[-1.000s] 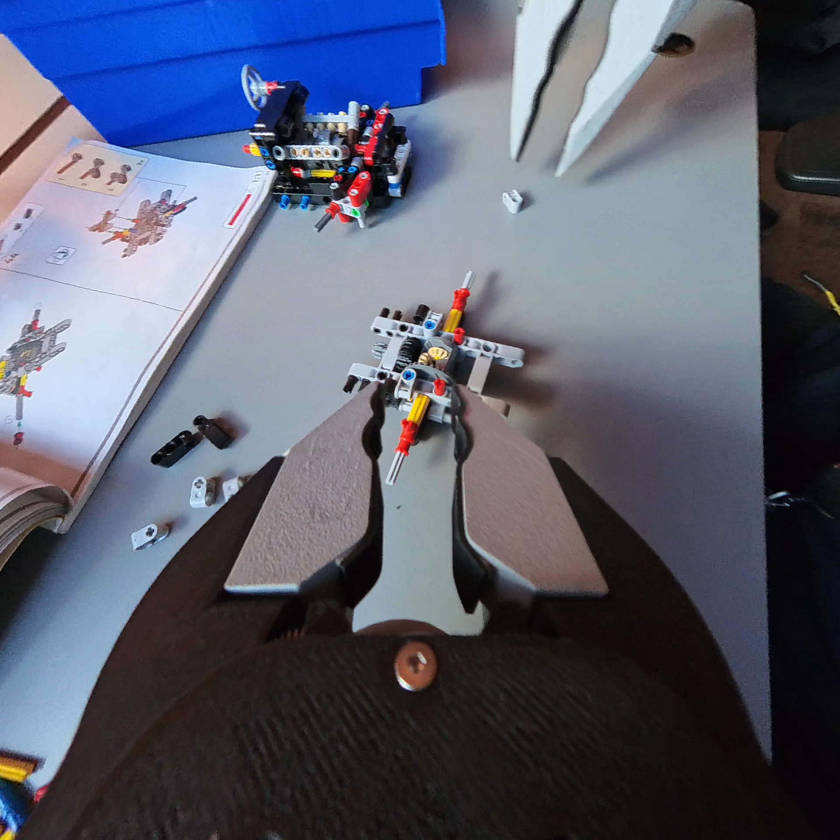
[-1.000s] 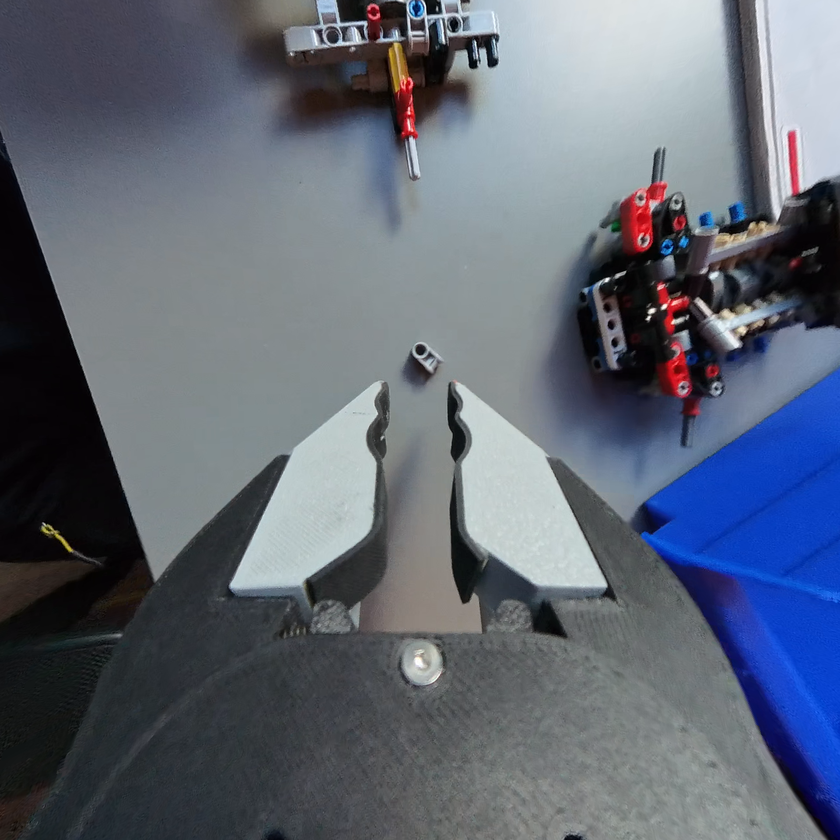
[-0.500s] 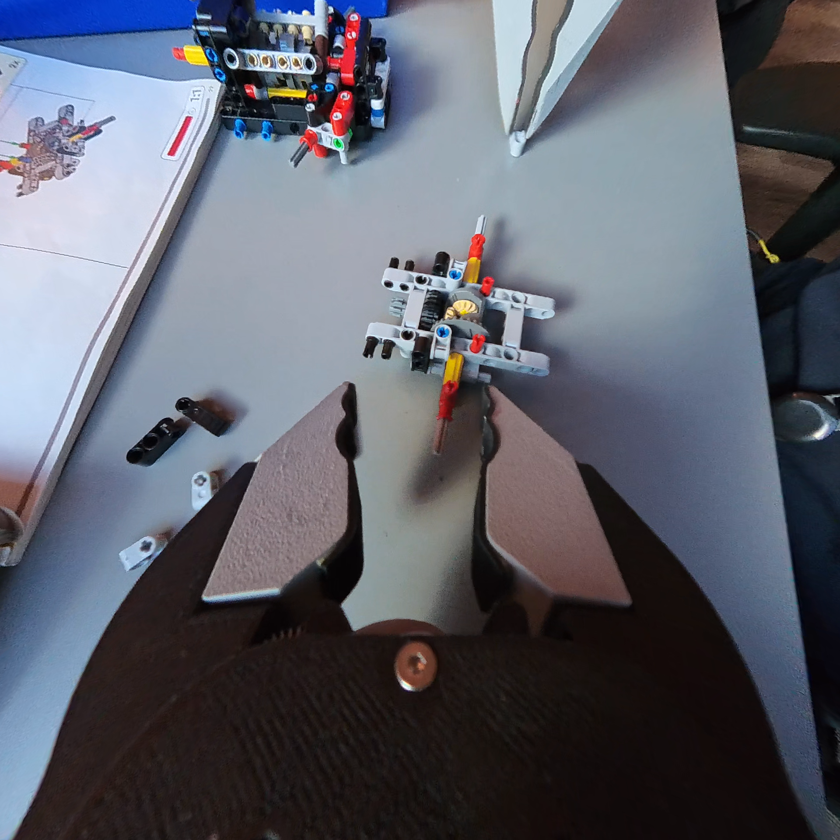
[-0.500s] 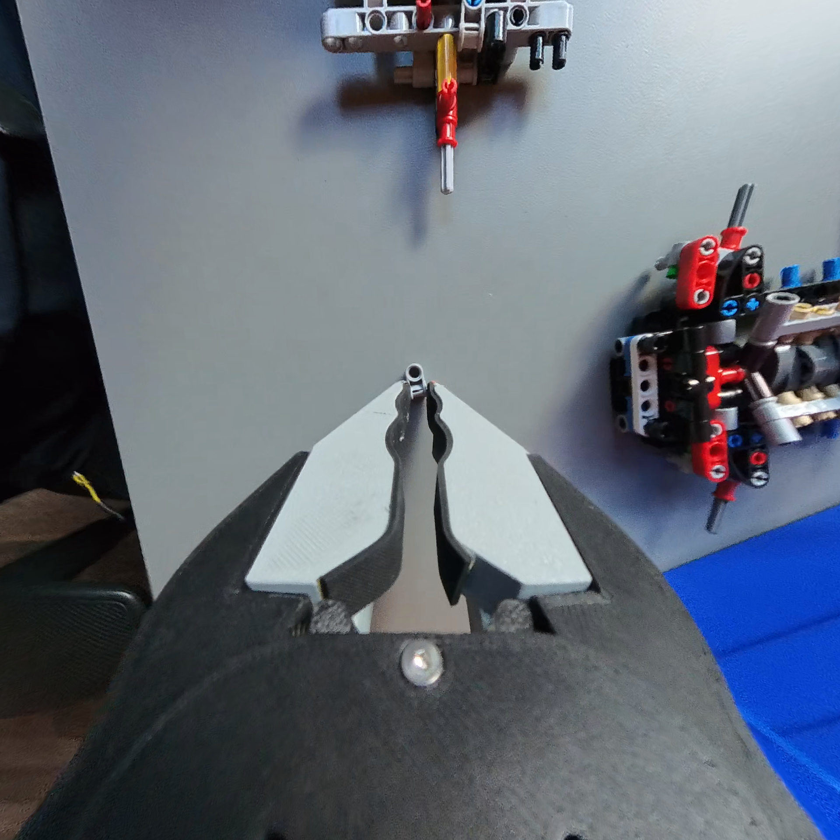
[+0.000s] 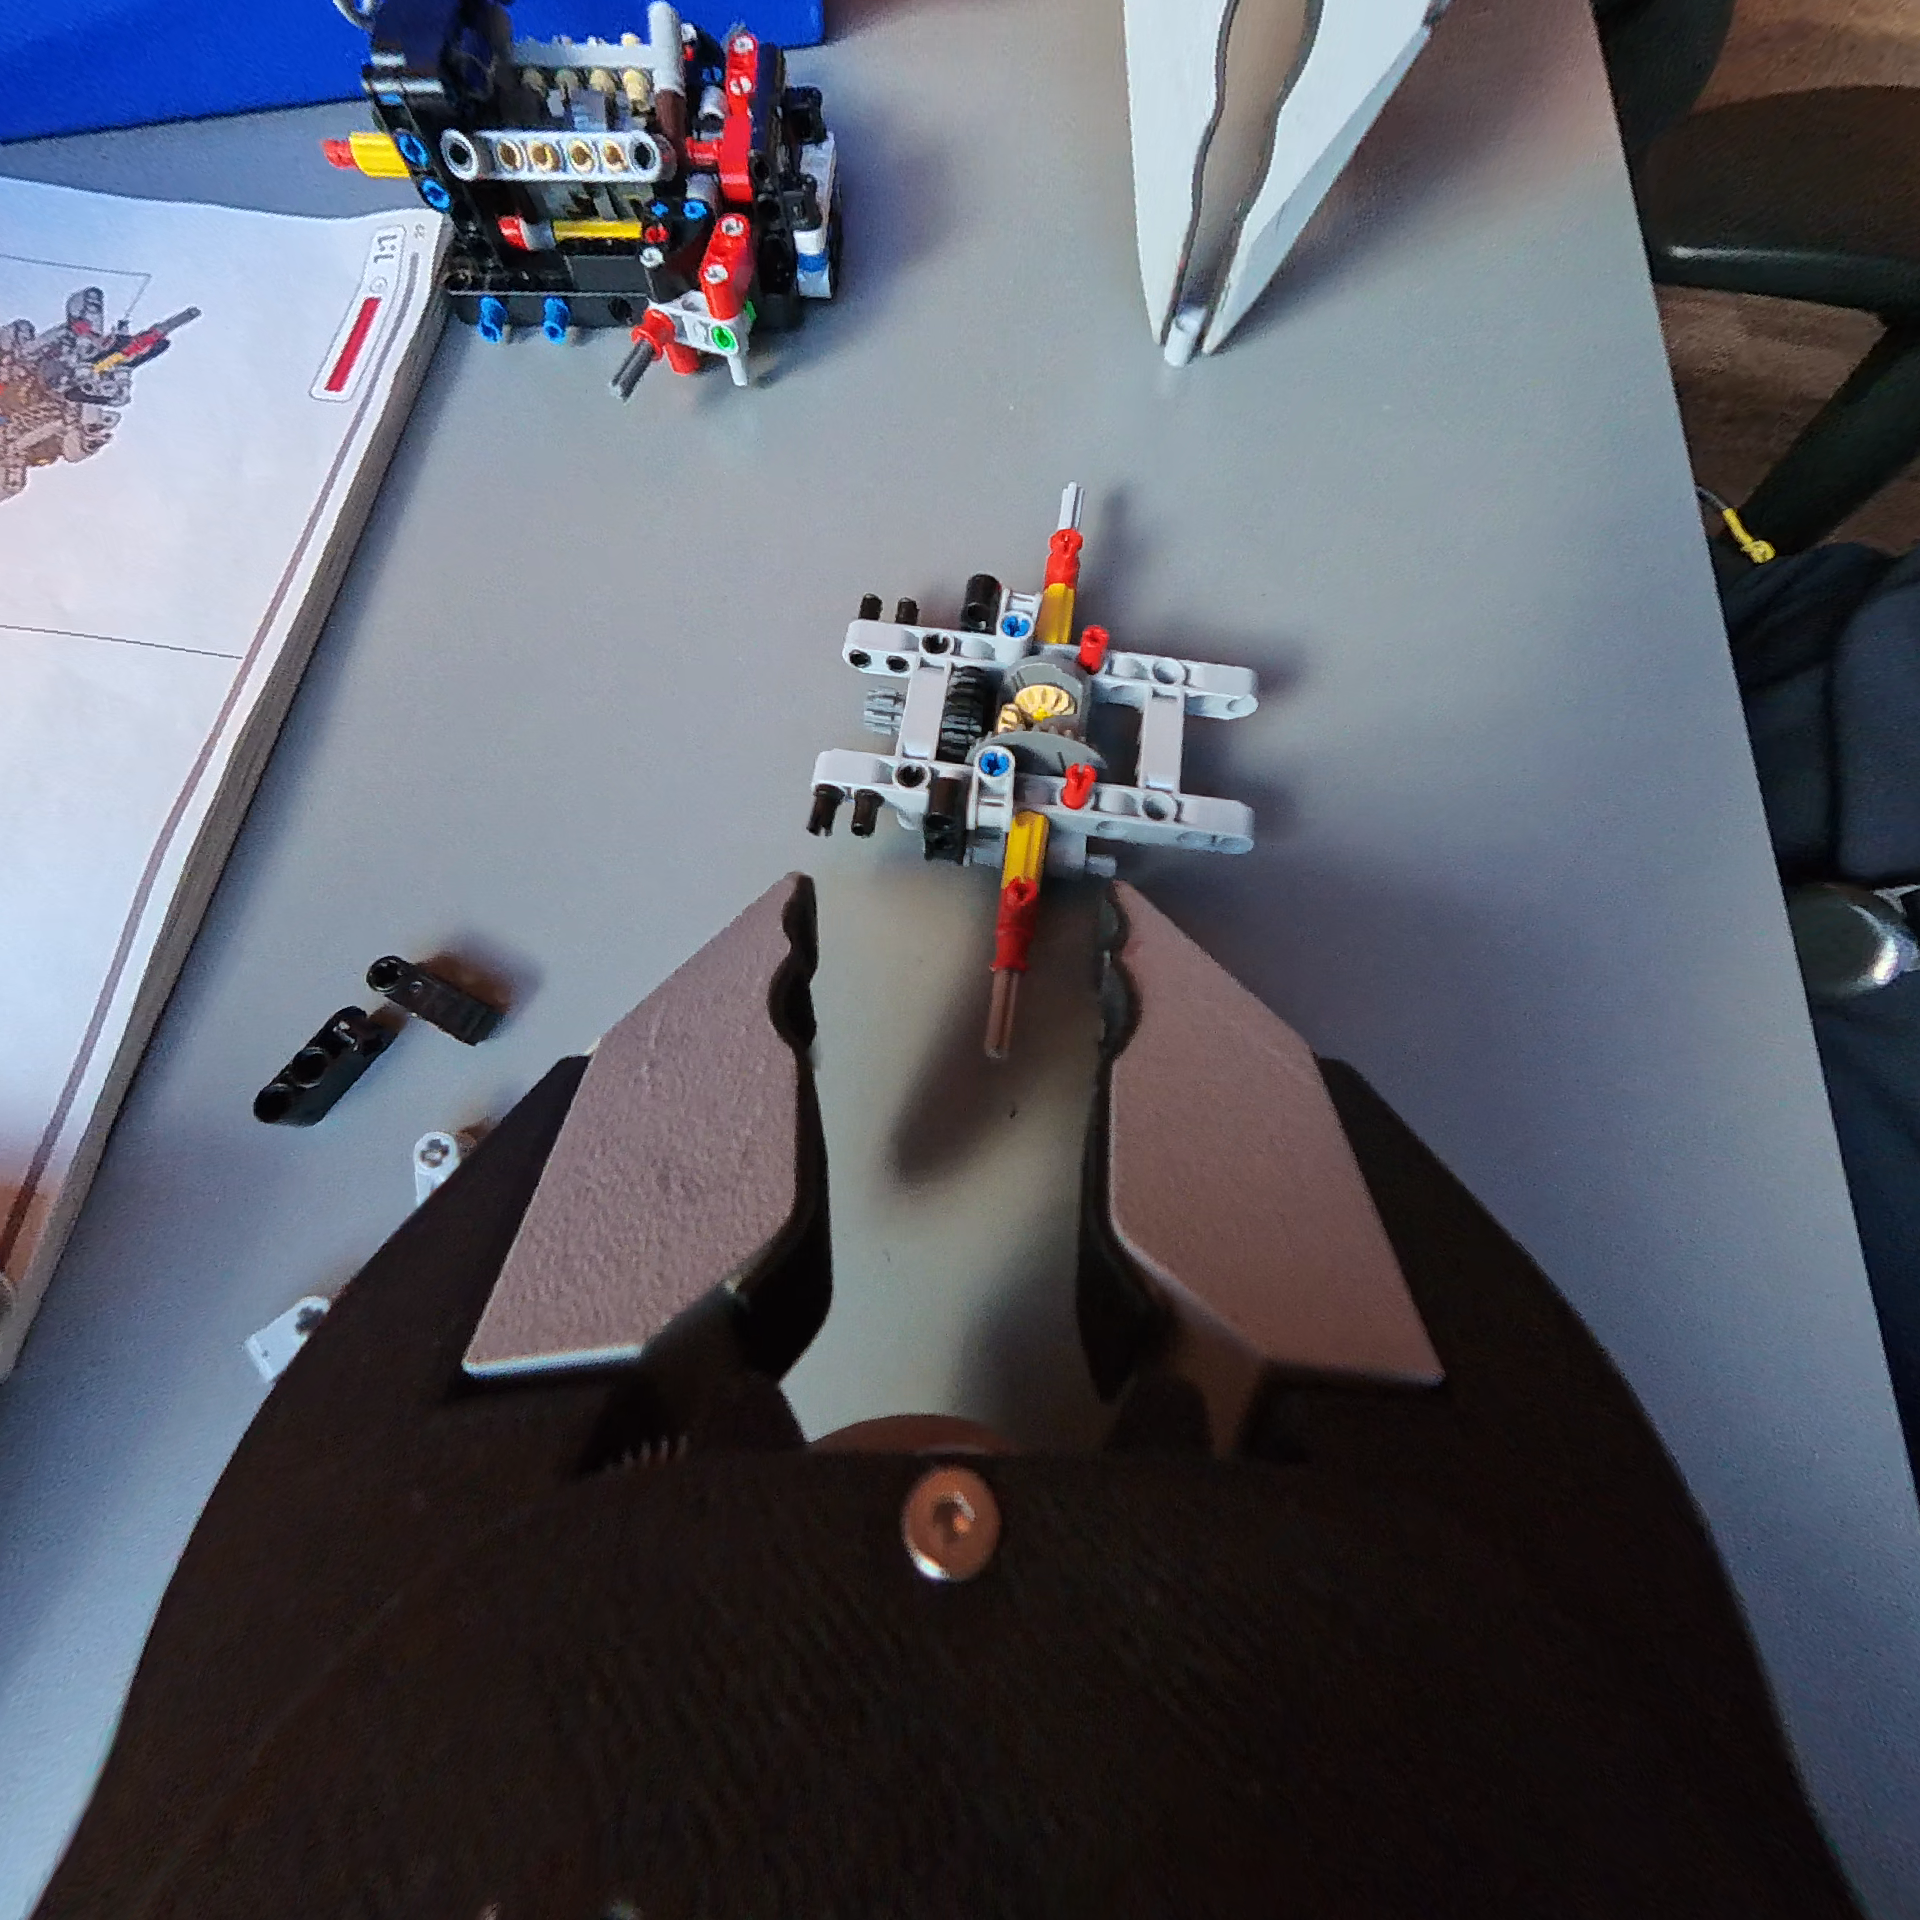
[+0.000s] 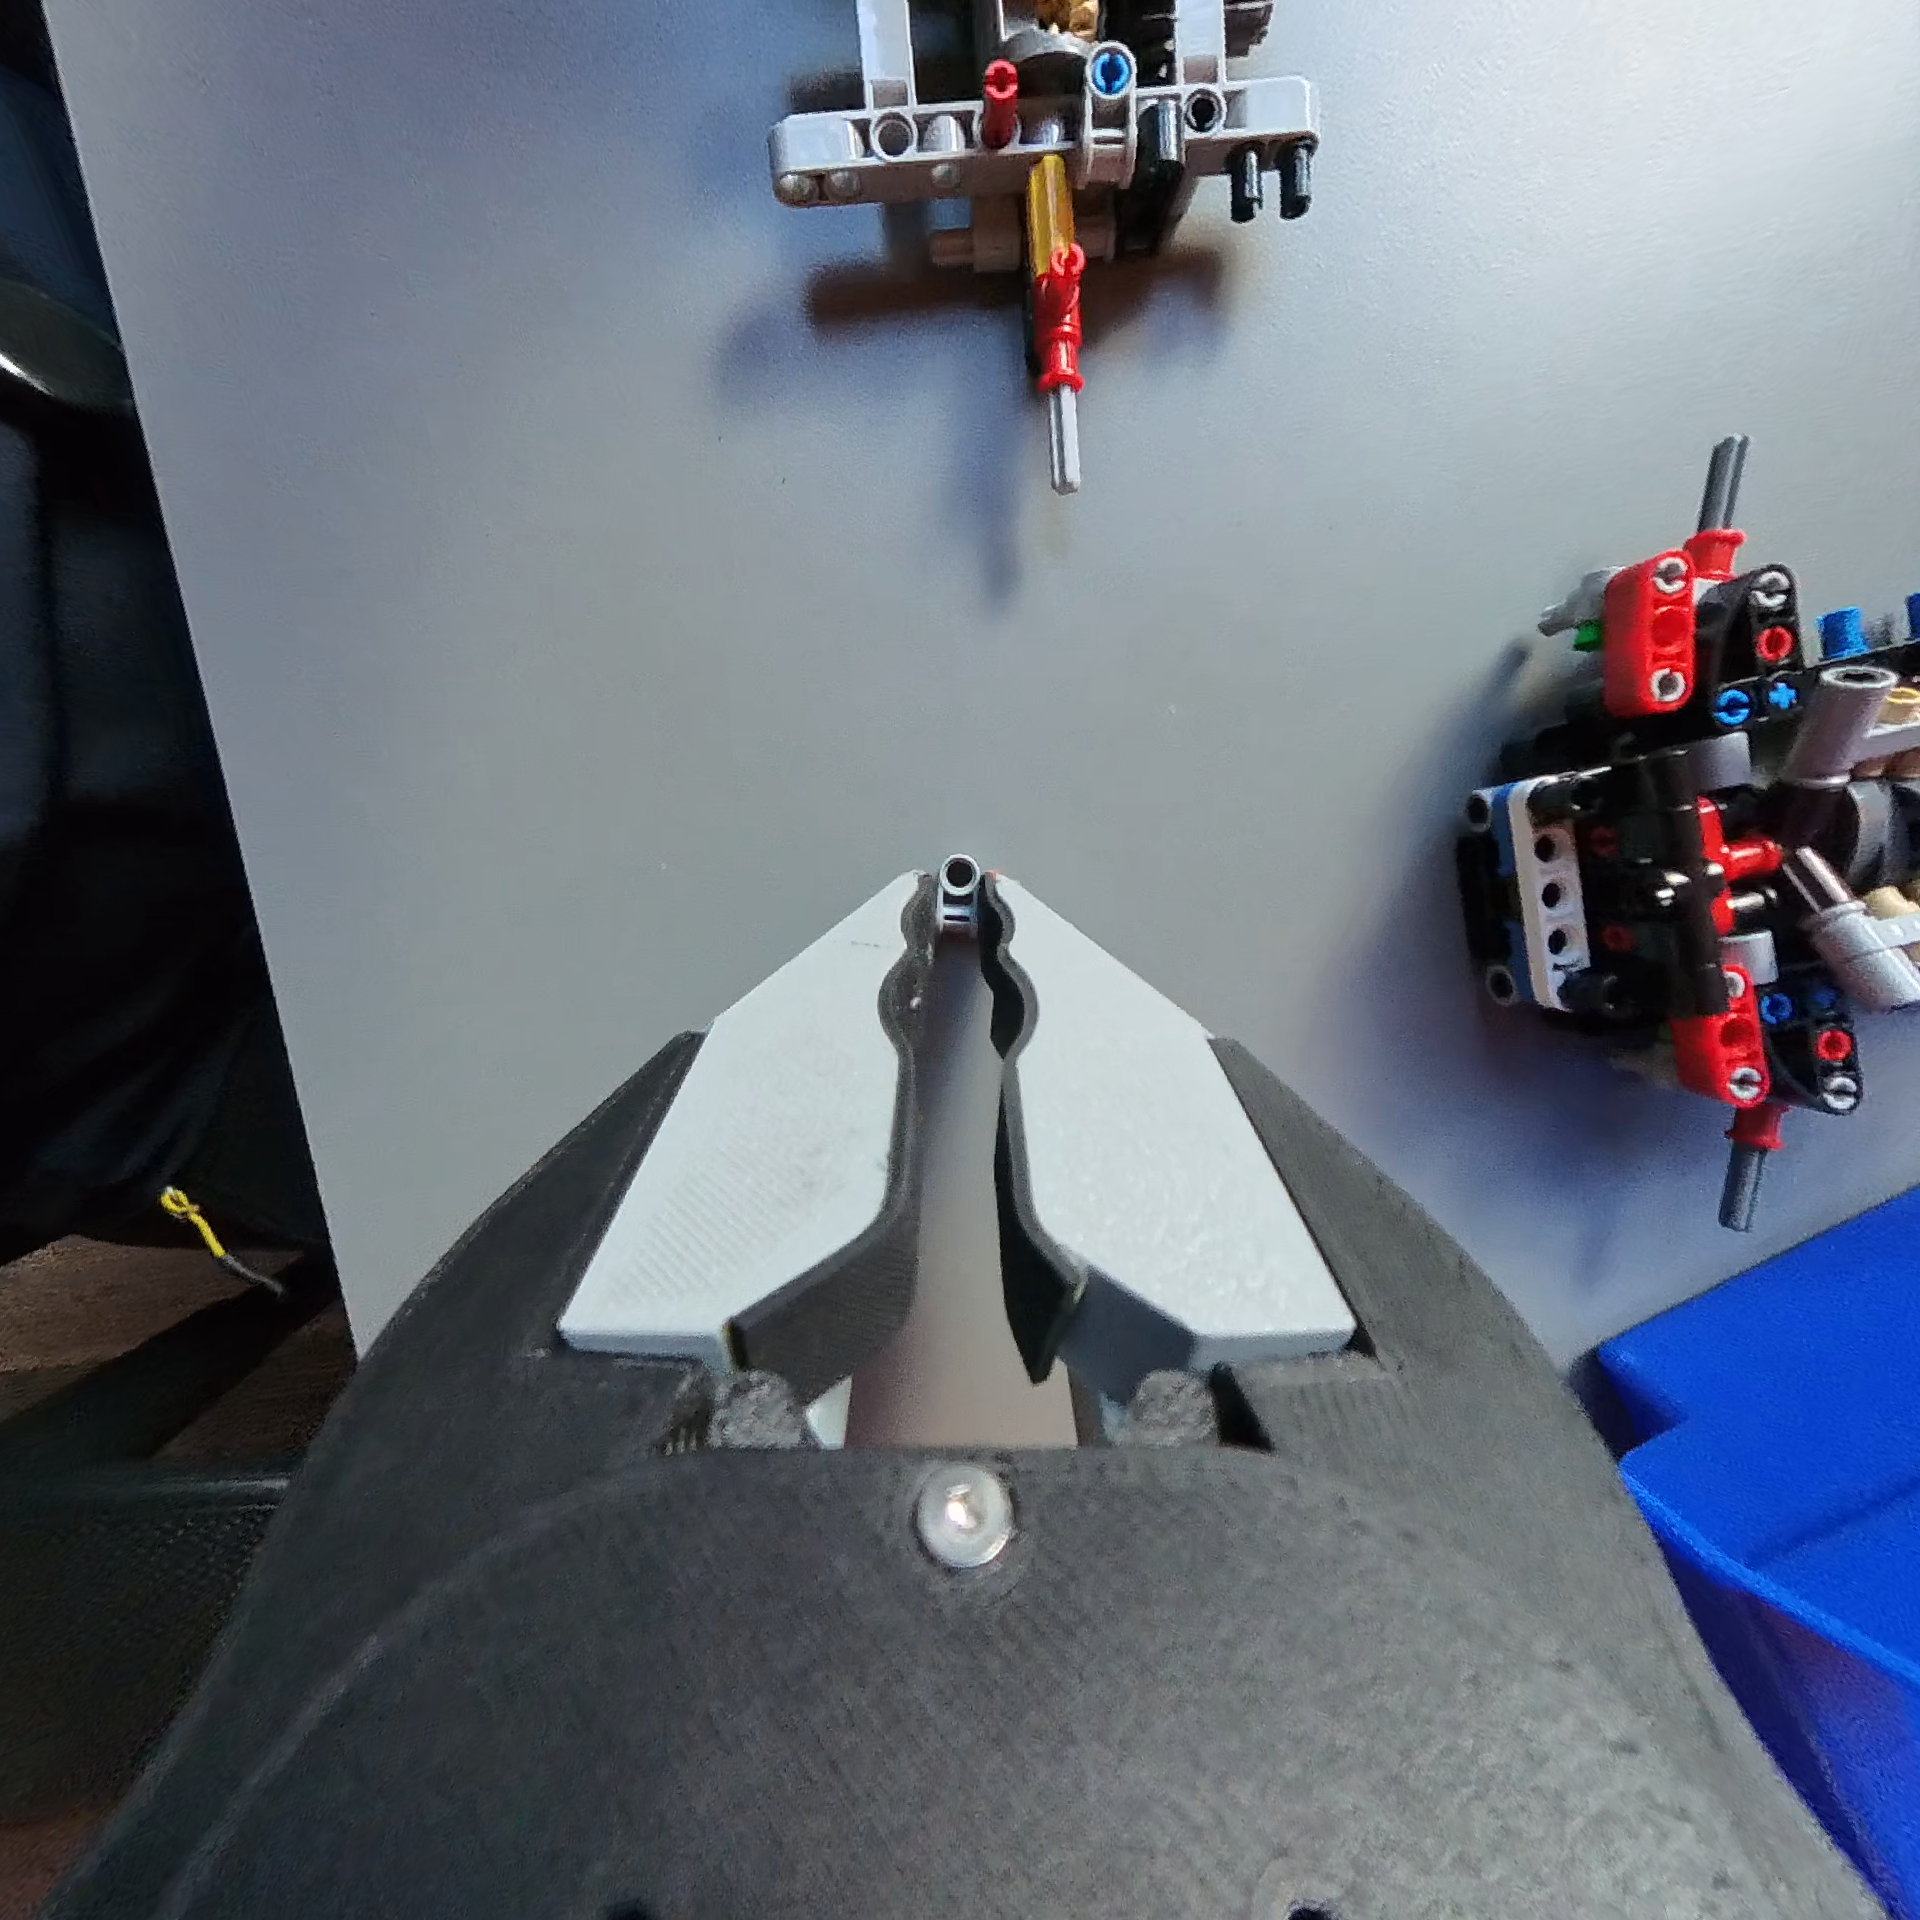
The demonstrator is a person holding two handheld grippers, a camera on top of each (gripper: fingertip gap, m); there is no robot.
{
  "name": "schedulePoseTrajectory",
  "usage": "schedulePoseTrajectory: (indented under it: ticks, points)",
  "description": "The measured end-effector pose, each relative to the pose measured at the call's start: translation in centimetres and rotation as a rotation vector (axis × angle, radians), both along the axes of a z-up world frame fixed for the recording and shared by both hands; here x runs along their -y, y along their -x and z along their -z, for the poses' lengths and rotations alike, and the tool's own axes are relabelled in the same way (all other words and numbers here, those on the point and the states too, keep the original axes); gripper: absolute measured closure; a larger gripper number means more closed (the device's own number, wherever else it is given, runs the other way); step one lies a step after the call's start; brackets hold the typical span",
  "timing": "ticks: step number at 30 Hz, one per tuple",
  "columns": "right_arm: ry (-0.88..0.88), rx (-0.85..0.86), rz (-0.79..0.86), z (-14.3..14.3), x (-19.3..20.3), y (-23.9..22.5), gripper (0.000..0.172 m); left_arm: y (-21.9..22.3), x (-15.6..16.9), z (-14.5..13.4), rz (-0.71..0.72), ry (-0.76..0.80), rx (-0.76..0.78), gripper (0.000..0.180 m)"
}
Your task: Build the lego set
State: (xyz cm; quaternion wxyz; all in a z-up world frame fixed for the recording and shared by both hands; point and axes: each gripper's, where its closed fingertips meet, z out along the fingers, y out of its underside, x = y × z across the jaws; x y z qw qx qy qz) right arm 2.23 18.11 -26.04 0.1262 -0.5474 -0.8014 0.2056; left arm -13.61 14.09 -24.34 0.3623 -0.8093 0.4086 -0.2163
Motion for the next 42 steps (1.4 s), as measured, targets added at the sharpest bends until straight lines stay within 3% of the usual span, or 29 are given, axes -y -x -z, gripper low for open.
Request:
schedulePoseTrajectory:
  ticks: [6,11,16,24,42]
  points:
    - [0.097,-0.135,0.096,-1.8,0.7,3.0,0.167,-1.4,-0.8,-1.0,-0.019,0.018,0.071,0.107]
    - [0.141,-0.186,0.112,-3.5,2.1,7.5,0.167,-2.9,-1.2,-0.4,0.016,-0.025,-0.039,0.122]
    - [0.078,-0.150,0.058,-3.0,3.2,10.0,0.167,-3.7,-1.0,0.1,0.035,0.004,-0.044,0.126]
    - [-0.113,-0.136,-0.075,-3.0,3.7,10.4,0.167,-3.8,-0.9,0.3,0.039,-0.015,-0.062,0.131]
    - [-0.233,0.031,-0.175,-2.0,4.0,9.6,0.167,-4.4,-0.9,0.2,0.021,-0.053,-0.043,0.131]
